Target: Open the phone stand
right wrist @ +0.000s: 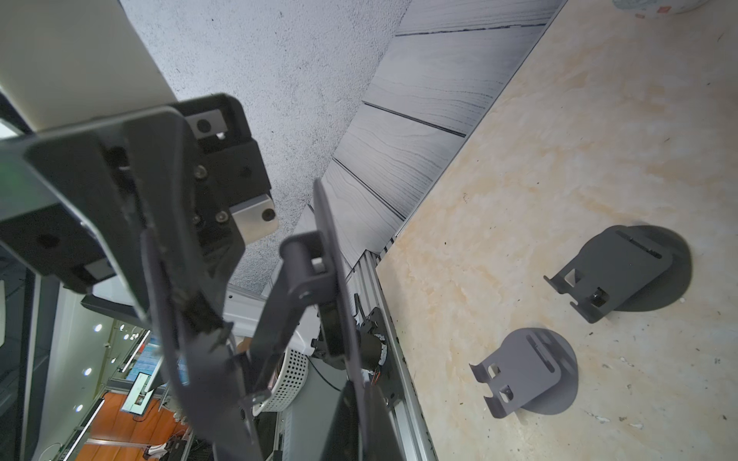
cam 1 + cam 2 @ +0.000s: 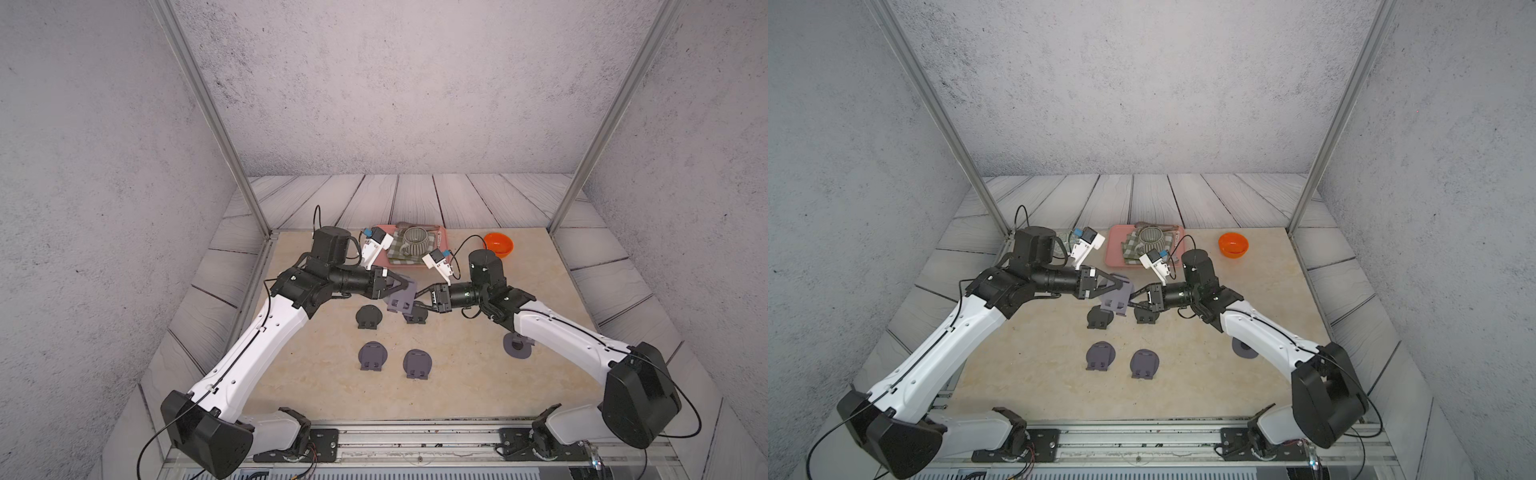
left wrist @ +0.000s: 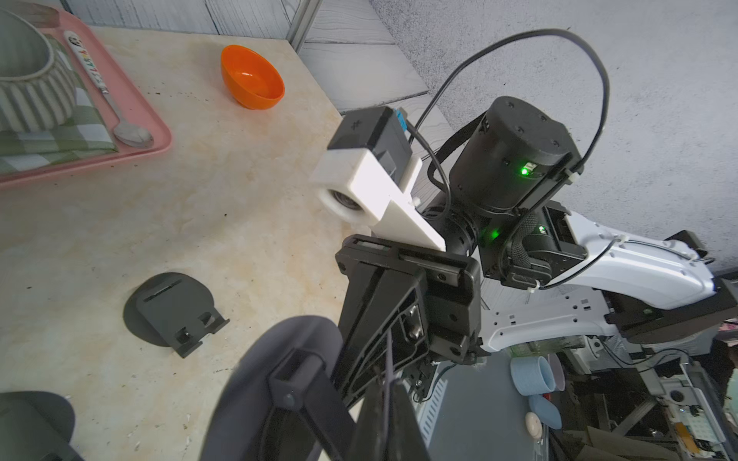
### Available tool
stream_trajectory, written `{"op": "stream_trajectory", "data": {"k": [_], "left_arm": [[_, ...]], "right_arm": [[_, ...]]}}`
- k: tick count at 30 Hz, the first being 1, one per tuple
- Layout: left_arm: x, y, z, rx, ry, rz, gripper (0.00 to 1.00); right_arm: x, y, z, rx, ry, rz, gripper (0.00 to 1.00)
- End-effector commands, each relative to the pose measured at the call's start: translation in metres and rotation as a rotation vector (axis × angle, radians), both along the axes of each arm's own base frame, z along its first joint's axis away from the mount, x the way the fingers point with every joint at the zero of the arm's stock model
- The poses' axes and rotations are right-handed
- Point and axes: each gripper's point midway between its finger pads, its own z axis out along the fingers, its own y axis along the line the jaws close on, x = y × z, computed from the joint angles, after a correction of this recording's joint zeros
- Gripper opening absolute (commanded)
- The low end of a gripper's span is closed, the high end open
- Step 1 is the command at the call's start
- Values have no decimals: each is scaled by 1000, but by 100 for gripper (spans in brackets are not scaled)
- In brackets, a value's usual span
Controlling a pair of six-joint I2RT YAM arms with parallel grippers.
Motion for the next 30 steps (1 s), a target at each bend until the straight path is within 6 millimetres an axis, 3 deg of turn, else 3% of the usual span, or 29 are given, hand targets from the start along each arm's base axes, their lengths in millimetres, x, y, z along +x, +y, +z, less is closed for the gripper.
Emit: {"op": "stream_trajectory", "data": {"k": [1, 3, 8, 17, 23, 30], "left_arm": [[23, 9, 79, -144, -316, 36, 0], [15, 9, 62, -142, -267, 21, 4], [-3, 13, 37, -150, -215, -8, 38], [-16, 13, 14, -98, -196, -95, 57], [-25, 12, 5, -105, -158, -134, 59], [-45, 13, 15, -161, -163, -192, 51]], "right_arm": [[-50, -17, -58, -244, 239, 93, 0], [-48, -18, -43, -241, 190, 101, 0], [-46, -14, -7, -189, 102, 128, 0], [-57, -18, 27, -130, -4, 180, 0], [-59, -22, 34, -130, -31, 172, 0], [-54, -18, 30, -130, -8, 169, 0]]}}
